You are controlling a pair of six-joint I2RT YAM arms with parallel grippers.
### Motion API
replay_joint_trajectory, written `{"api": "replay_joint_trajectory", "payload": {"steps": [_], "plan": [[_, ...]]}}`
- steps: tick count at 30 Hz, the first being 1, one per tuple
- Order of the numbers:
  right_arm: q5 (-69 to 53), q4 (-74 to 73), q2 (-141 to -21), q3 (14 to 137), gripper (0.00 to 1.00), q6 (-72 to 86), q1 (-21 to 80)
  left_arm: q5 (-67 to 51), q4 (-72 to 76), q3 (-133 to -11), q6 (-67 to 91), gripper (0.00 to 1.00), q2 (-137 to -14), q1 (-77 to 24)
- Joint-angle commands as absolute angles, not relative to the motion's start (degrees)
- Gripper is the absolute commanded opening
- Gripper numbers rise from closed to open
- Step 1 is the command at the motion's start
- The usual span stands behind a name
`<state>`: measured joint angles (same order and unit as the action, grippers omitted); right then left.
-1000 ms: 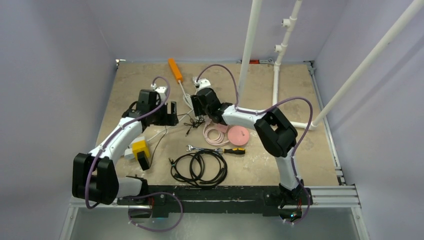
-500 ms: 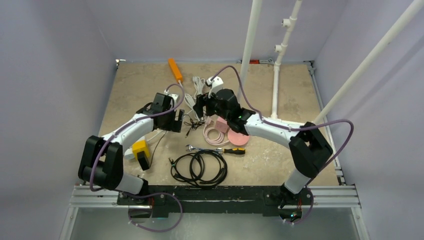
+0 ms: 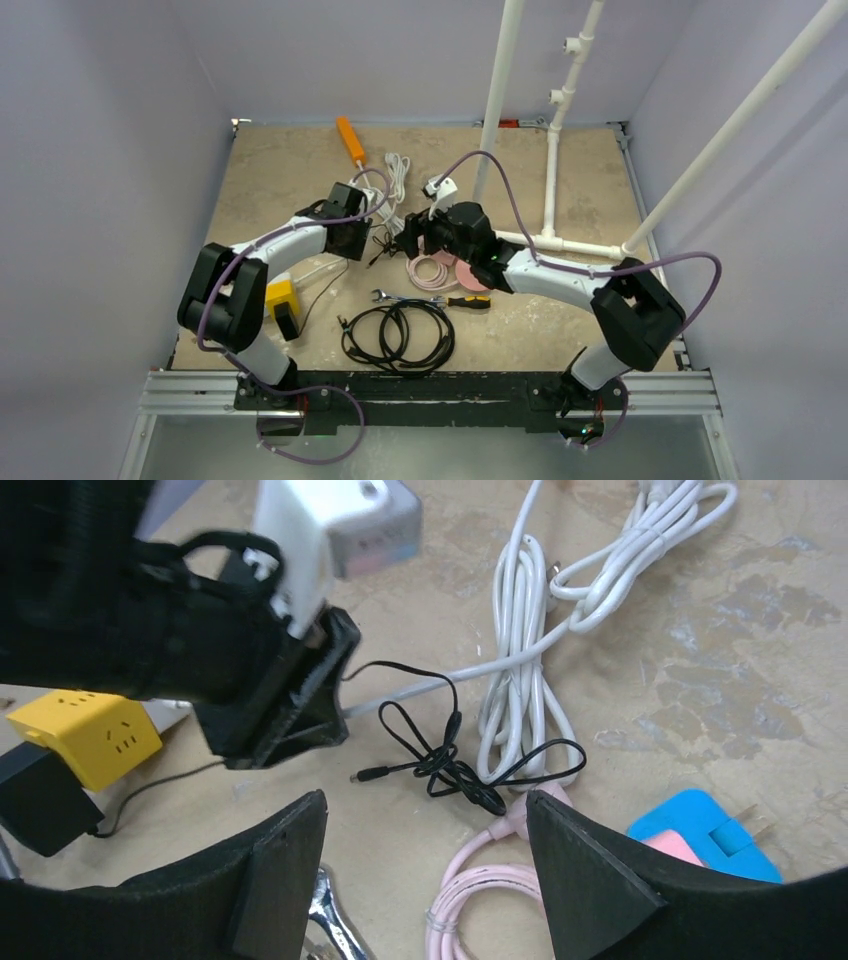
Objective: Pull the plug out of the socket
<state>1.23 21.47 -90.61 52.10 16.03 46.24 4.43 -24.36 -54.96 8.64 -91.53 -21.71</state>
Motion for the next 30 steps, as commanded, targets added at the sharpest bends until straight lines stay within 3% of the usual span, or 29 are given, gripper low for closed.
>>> {"api": "replay_joint_trajectory", "payload": {"steps": [1,4,6,8,30], "plan": [[1.0,28.2,-84.0,48.9,0.75,16.5,47.3,3.0,-22.4,-57.3,7.8,0.28,-93.8,-24.2],[2.0,30.1,-81.0,45.9,0.75,16.3,48.3,3.1,-22.2,-58.2,7.8,0.2,-95.8,-25.2],[2.6,30.5,-79.3,44.8,0.75,16.2,48.5,3.2,-22.3,-59.3,7.8,0.07,-97.3,-26.1],[3.1,31.7,-77.7,43.5,0.75,16.1,48.6,3.7,-22.0,-60.5,7.6,0.0,-98.5,-27.1],[8.8,37.8,-74.0,38.3,0.75,15.2,49.0,0.3,-5.2,-74.3,16.4,0.0,-108.5,-28.5]]}}
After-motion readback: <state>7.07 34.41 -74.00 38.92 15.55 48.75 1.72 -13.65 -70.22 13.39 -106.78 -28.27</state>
